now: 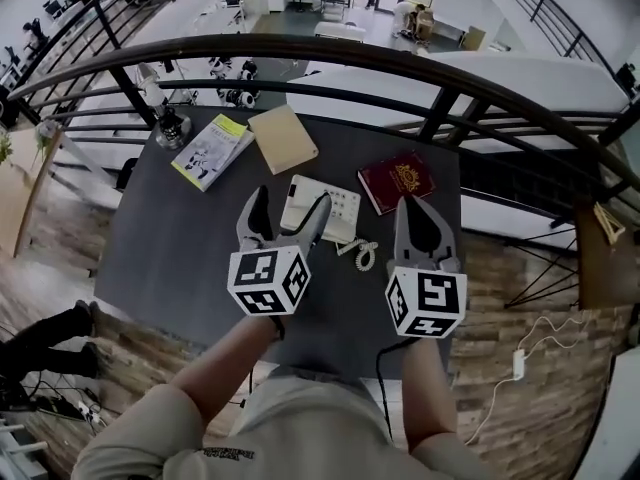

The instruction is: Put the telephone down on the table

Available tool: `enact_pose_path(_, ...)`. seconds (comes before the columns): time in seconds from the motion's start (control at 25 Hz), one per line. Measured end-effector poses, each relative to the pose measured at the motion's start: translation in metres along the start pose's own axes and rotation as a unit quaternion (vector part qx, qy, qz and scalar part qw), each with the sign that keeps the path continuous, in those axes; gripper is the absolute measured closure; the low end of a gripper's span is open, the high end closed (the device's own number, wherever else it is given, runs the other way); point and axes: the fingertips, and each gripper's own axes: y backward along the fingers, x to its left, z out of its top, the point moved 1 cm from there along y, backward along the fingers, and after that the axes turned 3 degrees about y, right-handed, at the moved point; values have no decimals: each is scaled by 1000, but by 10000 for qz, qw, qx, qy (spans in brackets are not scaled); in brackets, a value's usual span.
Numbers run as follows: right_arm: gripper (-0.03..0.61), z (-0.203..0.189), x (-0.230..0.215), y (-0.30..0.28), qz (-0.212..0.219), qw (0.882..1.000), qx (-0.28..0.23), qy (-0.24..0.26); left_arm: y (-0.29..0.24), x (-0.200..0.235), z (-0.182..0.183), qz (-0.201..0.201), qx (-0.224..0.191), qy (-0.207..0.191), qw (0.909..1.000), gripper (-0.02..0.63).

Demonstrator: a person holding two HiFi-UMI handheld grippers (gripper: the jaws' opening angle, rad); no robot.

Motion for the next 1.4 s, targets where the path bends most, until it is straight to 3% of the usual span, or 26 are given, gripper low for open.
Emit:
enact_pose_path(0.24,575,60,-1,61,-40,9983,-575,6,50,-58,68,-491,-852,-887,9912,167)
enact_pose_path(0.4,575,102,8,101,202,9952,-956,97,80,-95,96,-867,-1052,-1396,9808,197)
enact_pose_path(0.52,575,119,18,123,359,9930,-1107,223,99,-110,105,-1015,-1142,-1474,9772,312)
enact_pose_path(0.68,575,128,26,149,479,9893,-1369,132,117,-124,104,-1168,-1253,-1398,9753,372)
enact_pose_path(0.76,575,132,29,166,472,9853,-1644,28,126,-128,95,-1205,-1212,-1516,9736,447)
enact_pose_path(0.88,575,129,31,181,406,9838,-1727,253,136,-132,77,-1301,-1020,-1629,9727,474)
enact_pose_path(0.96,575,120,32,185,400,9843,-1706,219,143,-130,71,-1368,-925,-1490,9749,487)
enact_pose_path(1.04,575,108,29,189,323,9835,-1780,-4,150,-126,68,-1454,-908,-1385,9754,575)
enact_pose_path(1.28,577,46,24,186,119,9930,-1161,-186,154,-128,35,-1621,-641,-1590,9718,585)
enact_pose_path(1.4,575,28,24,188,10,9944,-1049,97,153,-129,16,-1727,-496,-1625,9702,609)
